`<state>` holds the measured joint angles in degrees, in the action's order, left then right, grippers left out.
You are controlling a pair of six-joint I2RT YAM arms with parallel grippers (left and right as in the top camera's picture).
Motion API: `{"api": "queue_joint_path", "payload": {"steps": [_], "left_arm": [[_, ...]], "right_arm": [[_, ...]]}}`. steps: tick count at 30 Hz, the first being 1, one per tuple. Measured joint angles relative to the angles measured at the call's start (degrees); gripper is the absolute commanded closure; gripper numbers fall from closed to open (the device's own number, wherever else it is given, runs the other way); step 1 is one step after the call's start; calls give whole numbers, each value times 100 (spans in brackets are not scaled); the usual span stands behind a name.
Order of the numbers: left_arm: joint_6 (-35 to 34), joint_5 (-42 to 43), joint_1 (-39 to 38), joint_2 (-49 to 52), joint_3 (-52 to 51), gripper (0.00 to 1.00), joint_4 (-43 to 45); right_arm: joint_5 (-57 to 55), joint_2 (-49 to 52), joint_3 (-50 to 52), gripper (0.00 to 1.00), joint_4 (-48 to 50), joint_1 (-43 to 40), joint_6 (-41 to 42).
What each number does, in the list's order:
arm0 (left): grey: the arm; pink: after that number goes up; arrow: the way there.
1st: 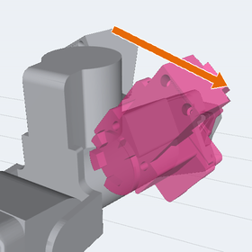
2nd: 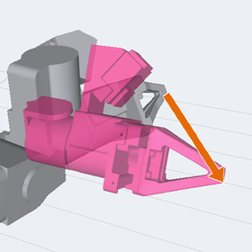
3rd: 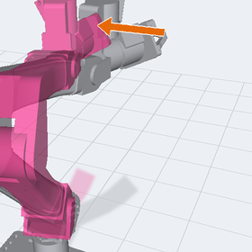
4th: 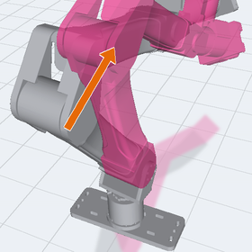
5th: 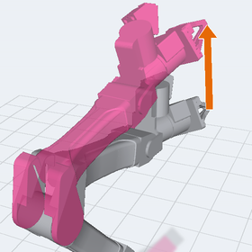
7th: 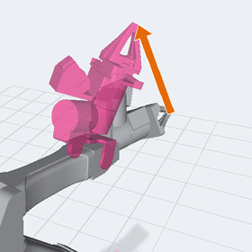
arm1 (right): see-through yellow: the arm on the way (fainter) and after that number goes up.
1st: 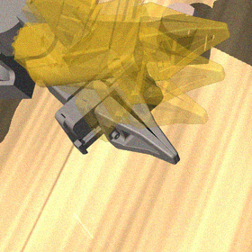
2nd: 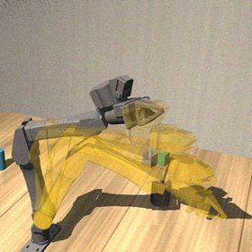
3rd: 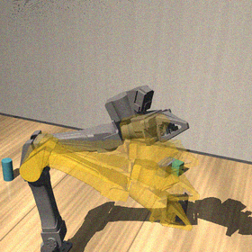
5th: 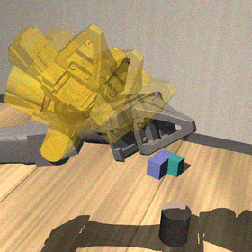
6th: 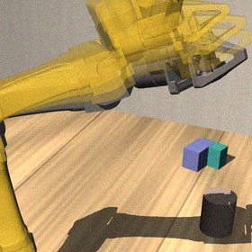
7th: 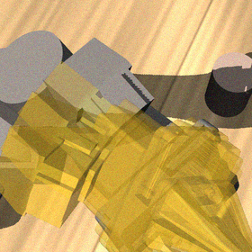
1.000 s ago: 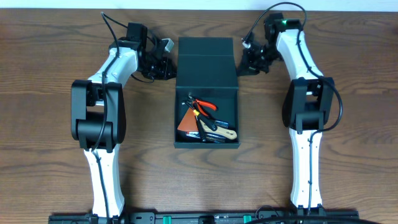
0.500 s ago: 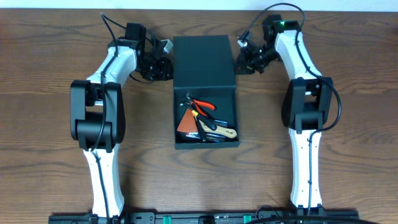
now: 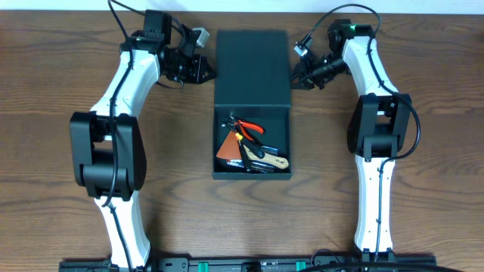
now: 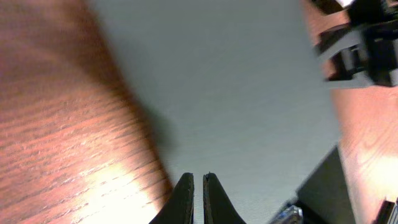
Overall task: Pack container
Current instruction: 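Grip the lid edges with both grippers and tilt it forward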
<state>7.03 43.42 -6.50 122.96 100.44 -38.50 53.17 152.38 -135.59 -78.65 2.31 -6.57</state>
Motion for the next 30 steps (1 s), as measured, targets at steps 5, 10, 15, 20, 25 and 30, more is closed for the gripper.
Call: {"api": "queue_joint_path", "payload": {"steps": [5,10,15,20,25,30], "left_arm": [[0,15,-105,-199,42,94,2],[2,-61,-160,-201,52,94,-42],[31,-728,-122,-201,55,94,-424],[31,-1261,83,-201,55,94,-520],[22,-1416,455,-186,55,94,-520],[7,-1318,597,42,55,94,-463]], "right_arm": [[0,-168,-20,98,-214,0,-129],[-7,-529,-76,98,-291,2,-199],[-317,-693,-162,98,-308,2,-186],[-1147,-693,-162,99,-225,2,-114],[-1746,-693,-136,99,105,2,72],[-1939,-693,136,99,487,2,271]]}}
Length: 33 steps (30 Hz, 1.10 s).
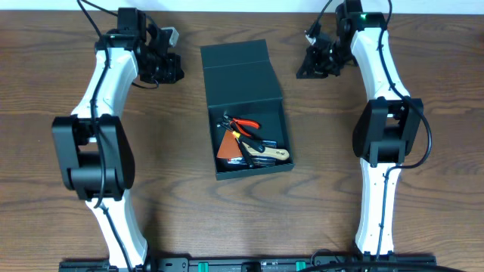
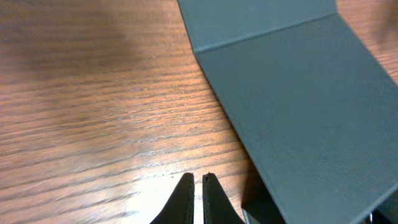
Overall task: Pack container
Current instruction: 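Grip the lid edges with both grippers and tilt it forward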
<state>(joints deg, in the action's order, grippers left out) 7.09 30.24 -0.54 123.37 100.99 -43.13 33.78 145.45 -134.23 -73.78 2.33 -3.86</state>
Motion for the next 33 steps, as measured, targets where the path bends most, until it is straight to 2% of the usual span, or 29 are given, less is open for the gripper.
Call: {"api": "queue_joint_path", "payload": {"steps": [8,16,23,33], "left_arm": [[-4,662,-50,669,-2,94,203],[-103,1294,-48,881,-2,94,354],[-131,1456,-48,883,-2,94,343],[-131,1276,-44,883,-2,94,173]], "right_arm": [[199,0,693,99,511,0,181],[1075,44,833,99,879,44,240],[1694,258,835,99,1082,260,280],[1703,282,839,99,1073,297,328]]}}
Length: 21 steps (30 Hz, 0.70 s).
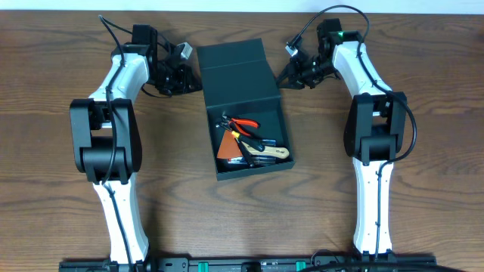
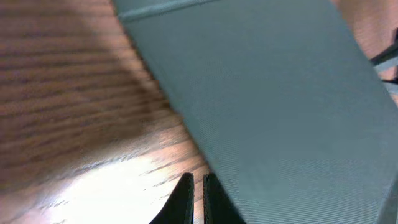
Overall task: Pack container
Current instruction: 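Grip the lid edges with both grippers and tilt it forward, then swing the lid down over the box with both grippers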
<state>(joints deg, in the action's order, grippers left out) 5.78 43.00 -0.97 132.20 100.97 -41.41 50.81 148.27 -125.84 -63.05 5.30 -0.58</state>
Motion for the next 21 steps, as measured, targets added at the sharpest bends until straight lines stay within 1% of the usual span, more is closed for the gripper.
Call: {"api": "queue_joint_path", "payload": {"steps": [5,10,14,21], "left_arm": [[-2,-293,0,7,0,94,-83],[-2,-380,-15,17,0,94,-98],[-2,-317,-81,96,0,94,-101],[-7,-225,-415,271,0,94,-61]], "right_arm": [[0,0,0,99,-2,-4,15],[17,0,0,99,0,-22,15],[114,0,0,99,11,-26,4],[271,0,2,99,31,-52,-33]]}}
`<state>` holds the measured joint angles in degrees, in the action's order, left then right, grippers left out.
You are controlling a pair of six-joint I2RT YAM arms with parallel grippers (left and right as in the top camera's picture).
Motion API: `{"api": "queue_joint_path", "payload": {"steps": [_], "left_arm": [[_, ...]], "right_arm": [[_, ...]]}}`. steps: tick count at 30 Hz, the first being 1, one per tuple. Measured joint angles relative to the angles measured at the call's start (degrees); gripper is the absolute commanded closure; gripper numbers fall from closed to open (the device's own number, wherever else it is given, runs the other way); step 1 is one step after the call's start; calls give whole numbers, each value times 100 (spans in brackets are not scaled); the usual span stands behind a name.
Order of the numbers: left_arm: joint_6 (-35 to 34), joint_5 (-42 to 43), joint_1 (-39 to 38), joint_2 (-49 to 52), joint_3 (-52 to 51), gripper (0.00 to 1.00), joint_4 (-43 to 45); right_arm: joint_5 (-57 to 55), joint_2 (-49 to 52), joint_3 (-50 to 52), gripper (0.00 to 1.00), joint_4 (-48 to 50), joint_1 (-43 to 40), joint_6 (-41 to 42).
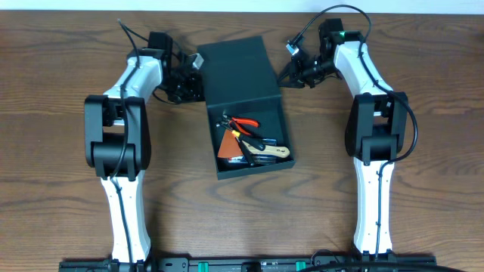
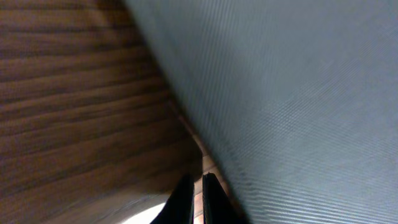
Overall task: Pack container
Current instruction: 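Swing the lid down over the box with both grippers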
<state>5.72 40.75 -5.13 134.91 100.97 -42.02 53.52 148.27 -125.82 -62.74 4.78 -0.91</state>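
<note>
A black box point(image 1: 254, 172) lies open mid-table, slightly turned, its flat lid point(image 1: 236, 68) folded back toward the far side. Inside are red-handled pliers point(image 1: 246, 125), a brown piece point(image 1: 228, 145) and other small tools. My left gripper point(image 1: 195, 81) is against the lid's left edge. In the left wrist view this gripper point(image 2: 198, 186) is shut and empty, its tips at the edge of the grey lid point(image 2: 298, 93). My right gripper point(image 1: 290, 73) sits just off the lid's right edge. Its jaws are too small to read.
Brown wooden table point(image 1: 60, 151) all round the box. Both white arms reach in from the front, one on each side of the box. Cables loop at the far edge above each wrist.
My left gripper has moved right, from a little way off the lid to its left edge, still shut. The right gripper and the box have hardly moved.
At first both grippers flanked the lid of the box, which lay square. Then the box lay shifted left and turned, with both grippers drawn back to the far corners. Later both were near the lid's sides again, and now the left one touches its edge.
</note>
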Motion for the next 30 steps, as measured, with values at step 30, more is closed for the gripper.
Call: {"api": "queue_joint_path", "payload": {"steps": [30], "left_arm": [[-166,448,-201,-1458,13,94,15]], "right_arm": [[820,35,-986,99,-2149,-122,-1392]]}}
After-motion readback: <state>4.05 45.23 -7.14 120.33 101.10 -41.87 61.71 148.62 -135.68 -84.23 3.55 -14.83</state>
